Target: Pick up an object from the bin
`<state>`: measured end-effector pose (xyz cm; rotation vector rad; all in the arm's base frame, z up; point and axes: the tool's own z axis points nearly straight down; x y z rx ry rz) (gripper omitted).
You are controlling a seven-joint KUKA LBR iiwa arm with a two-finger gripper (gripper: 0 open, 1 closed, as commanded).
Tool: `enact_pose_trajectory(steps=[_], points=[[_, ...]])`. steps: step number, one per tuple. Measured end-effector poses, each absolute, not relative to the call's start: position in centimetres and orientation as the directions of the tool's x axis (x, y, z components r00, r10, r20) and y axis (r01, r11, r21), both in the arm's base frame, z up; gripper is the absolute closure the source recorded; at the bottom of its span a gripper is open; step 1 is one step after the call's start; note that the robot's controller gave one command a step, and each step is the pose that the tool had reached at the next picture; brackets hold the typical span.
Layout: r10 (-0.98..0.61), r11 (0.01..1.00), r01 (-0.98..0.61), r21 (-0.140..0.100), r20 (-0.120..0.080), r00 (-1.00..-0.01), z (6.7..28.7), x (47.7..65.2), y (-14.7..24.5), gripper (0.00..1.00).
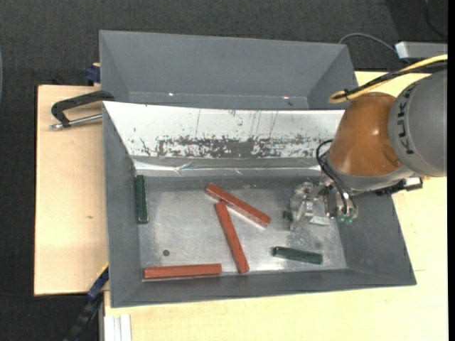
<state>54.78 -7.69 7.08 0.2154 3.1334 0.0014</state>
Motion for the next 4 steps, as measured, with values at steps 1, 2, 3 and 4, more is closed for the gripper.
enact_pose_trajectory(steps=[1,2,3,4], points=[[0.137,0.991,0.137,0.001,-0.001,-0.991,7.1,54.8,-7.7,1.00],[0.137,0.991,0.137,0.001,0.003,-0.991,7.6,54.6,-7.7,1.00],[0.137,0.991,0.137,0.001,0.003,-0.991,9.7,54.6,-7.6,1.00],[0.137,0.991,0.137,0.001,-0.008,-0.991,11.0,54.9,-7.7,1.00]])
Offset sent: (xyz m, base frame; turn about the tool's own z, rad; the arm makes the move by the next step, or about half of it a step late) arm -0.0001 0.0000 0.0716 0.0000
